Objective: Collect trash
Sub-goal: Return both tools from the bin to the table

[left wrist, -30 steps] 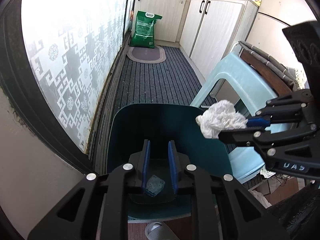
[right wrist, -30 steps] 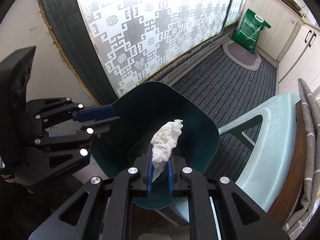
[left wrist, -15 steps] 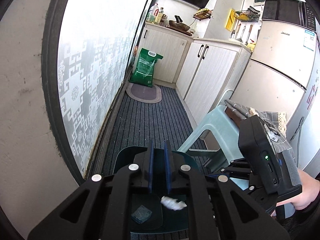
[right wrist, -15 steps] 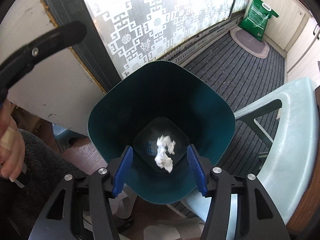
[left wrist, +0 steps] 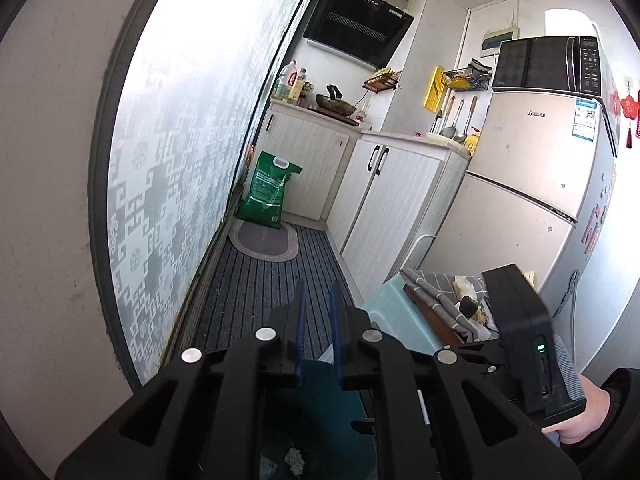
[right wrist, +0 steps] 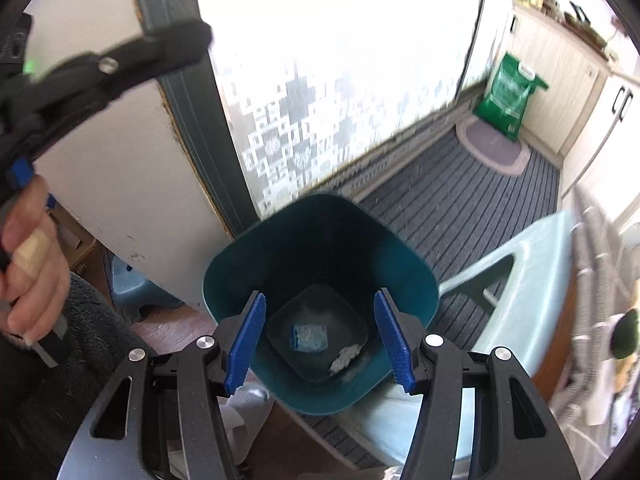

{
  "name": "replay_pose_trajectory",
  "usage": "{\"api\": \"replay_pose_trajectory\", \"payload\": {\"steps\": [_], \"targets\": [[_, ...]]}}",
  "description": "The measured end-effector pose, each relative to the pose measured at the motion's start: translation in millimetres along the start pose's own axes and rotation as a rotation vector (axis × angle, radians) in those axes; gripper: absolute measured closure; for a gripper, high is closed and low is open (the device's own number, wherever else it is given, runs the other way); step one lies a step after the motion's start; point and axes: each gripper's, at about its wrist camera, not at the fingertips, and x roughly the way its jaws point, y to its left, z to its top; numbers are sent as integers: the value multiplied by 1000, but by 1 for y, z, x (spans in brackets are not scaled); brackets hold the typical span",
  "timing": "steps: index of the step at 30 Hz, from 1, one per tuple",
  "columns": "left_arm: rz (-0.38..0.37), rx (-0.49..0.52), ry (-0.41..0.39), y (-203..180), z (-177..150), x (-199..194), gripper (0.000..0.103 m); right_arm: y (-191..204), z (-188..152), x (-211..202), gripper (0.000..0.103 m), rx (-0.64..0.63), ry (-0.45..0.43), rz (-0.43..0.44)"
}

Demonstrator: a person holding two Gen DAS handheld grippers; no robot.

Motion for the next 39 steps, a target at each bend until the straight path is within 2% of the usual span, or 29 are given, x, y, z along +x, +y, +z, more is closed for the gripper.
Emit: {"api": "replay_pose_trajectory", "payload": {"steps": [6,9,17,20,23,27,36,39], "targets": [[-27,15,-33,-15,7,-1,84,-14,-1,-70,48,16,-238,-32],[-50,43,-17,-30,6,8,80,-35,-10,-94,53,52,-293,-66],[-137,129,26,-76,-3,29,68,-96,-53,-137,56,162,-337,-180],[-160,154,49,-95,-8,40,61,-116,-71,-150,56,208,-348,-216],[-180,175,63,-113,-12,47,59,-132,-88,-161,56,244,-355,-243],[-200,216,95,-137,-20,60,58,-145,-105,-169,61,277,-348,-257],[-214,356,212,-189,-44,94,50,-165,-142,-180,63,325,-327,-263],[-177,398,252,-202,-51,107,50,-168,-152,-182,63,332,-317,-265]]}}
